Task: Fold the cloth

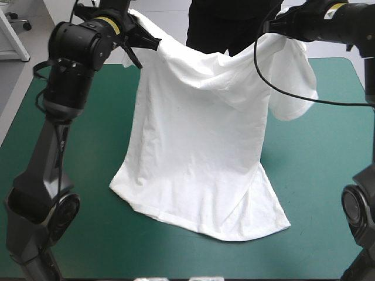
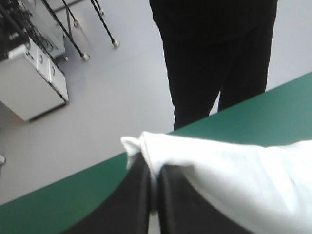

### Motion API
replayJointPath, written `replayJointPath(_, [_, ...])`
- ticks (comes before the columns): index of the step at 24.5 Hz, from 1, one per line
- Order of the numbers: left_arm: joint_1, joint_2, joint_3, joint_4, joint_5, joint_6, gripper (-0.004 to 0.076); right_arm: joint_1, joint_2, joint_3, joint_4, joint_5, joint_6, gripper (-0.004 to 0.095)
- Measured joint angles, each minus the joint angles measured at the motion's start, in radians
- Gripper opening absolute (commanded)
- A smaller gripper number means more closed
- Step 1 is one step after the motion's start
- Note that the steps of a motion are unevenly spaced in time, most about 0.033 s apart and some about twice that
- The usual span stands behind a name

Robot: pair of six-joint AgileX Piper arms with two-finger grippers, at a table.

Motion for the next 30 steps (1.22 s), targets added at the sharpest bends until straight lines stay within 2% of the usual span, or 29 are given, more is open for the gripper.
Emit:
replayJointPath(7, [0.11,0.199,0.003,-0.128,0.002,0.001,-0.0009,0.0,0.222,0.004,-0.004,-0.001,0.014,-0.0017])
replayJointPath(17, [0.13,0.398,0.004,-0.16,-0.022,0.001,-0.0009,0.0,0.46,0.01,-0.042,-0.013,0.018,-0.0016])
replayJointPath(19, [0.13,0.433,0.004,-0.164,-0.029,-0.002,-0.0008,0.0,0.491,0.01,-0.049,-0.014,0.028,0.0023])
replayJointPath(20, [0.13,0.449,0.004,-0.17,-0.033,-0.006,0.0001,0.0,0.5,0.01,-0.065,-0.017,0.046,0.0097])
replayJointPath(22, [0.13,0.479,0.004,-0.18,-0.03,-0.007,0.0106,0.0,0.513,0.01,-0.088,-0.016,0.065,0.028])
replayJointPath(24, [0.131,0.499,0.004,-0.2,-0.008,-0.006,0.0328,0.0,0.531,0.01,-0.093,-0.006,0.066,0.0517])
replayJointPath(25, [0.131,0.503,0.004,-0.222,-0.003,-0.006,0.0447,0.0,0.54,0.01,-0.091,-0.003,0.07,0.0579])
replayJointPath(26, [0.131,0.503,0.004,-0.253,0.009,-0.006,0.0515,0.0,0.546,0.01,-0.084,-0.001,0.08,0.0595])
replayJointPath(28, [0.131,0.496,0.002,-0.285,0.031,-0.01,0.0592,0.0,0.546,0.01,-0.079,-0.001,0.103,0.059])
replayJointPath(30, [0.131,0.465,0.002,-0.316,0.071,-0.018,0.0581,0.0,0.535,0.01,-0.06,0.0,0.135,0.0581])
